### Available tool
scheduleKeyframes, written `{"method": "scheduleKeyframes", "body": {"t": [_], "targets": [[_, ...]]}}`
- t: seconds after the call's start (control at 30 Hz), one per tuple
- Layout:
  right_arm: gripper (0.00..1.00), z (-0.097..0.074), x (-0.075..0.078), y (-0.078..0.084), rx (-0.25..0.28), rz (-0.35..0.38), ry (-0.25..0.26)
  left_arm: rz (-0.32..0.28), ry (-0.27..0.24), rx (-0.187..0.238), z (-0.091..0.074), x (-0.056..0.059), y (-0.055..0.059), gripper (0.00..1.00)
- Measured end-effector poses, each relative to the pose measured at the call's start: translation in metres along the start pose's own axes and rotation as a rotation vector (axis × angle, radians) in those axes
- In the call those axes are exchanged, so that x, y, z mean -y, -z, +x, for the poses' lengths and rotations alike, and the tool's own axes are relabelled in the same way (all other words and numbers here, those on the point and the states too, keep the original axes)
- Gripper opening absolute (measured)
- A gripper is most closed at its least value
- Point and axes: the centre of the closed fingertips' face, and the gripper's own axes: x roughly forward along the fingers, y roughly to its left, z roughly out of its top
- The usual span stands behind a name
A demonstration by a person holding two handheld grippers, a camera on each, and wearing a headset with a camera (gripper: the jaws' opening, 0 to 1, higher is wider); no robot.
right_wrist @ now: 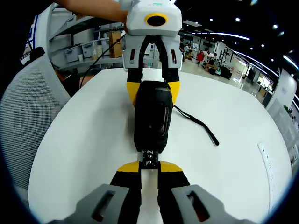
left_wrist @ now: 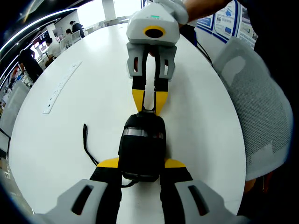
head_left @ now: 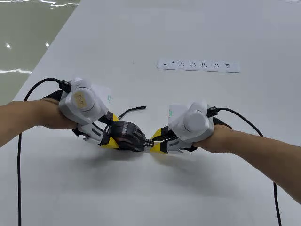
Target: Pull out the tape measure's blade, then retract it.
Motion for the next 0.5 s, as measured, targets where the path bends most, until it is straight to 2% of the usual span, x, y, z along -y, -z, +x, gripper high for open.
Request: {"method": "scheduleKeyframes", "body": {"t": [0.5], "targets": [[0.11, -0.0025, 0.0021, 0.0033, -0.007, -0.013, -0.007, -0.011, -0.006, 0.004, 0.0001, -0.0004, -0.0003, 0.26]]}}
